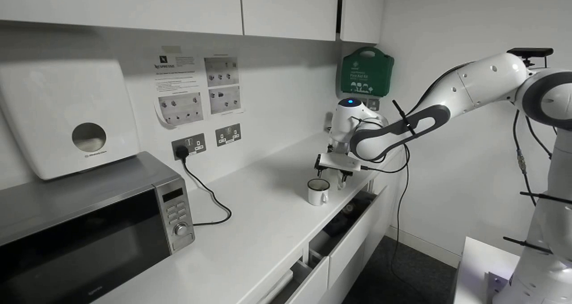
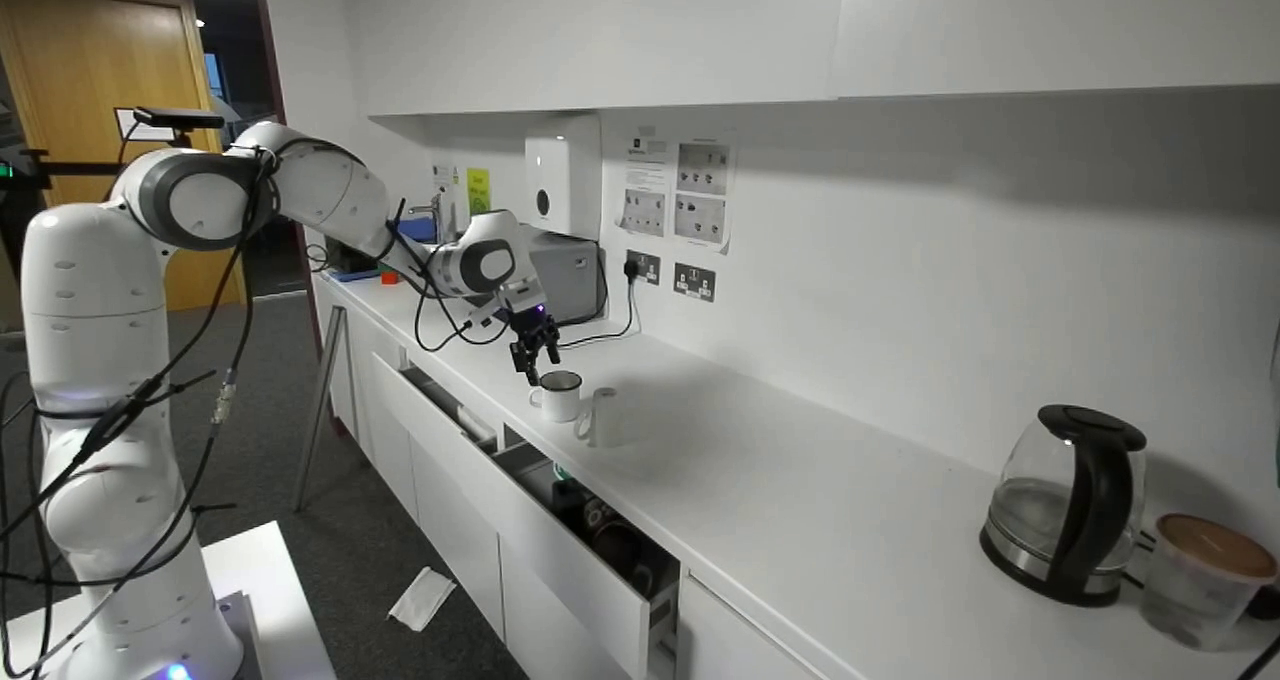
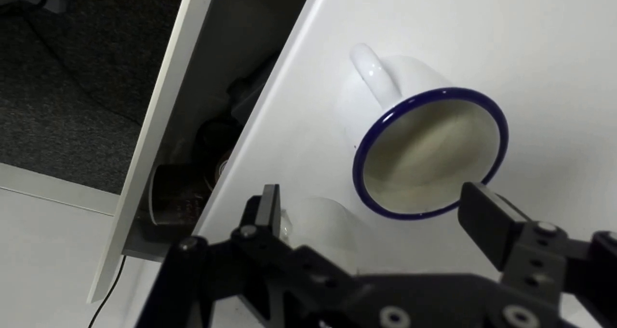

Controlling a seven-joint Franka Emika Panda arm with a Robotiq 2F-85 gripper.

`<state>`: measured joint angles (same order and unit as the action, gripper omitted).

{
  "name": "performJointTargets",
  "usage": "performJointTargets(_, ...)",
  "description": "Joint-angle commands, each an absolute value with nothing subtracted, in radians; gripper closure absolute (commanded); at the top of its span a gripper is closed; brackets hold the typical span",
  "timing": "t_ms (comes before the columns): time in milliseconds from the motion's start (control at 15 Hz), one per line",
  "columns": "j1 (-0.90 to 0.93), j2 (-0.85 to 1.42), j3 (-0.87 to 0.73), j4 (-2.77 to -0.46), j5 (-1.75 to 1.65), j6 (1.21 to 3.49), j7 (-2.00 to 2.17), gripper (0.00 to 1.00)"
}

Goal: Move the mug on the left to the left

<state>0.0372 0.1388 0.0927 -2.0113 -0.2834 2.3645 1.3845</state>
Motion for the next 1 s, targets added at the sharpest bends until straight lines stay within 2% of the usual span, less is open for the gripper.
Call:
performJointTargets(0, 0.062, 0.180, 0.066, -1.962, -0.249, 2.330, 1.298, 0.00)
performJointTargets(933, 0.076, 0.250, 0.029, -1.927, -0.203, 2.340, 1.223, 0.00)
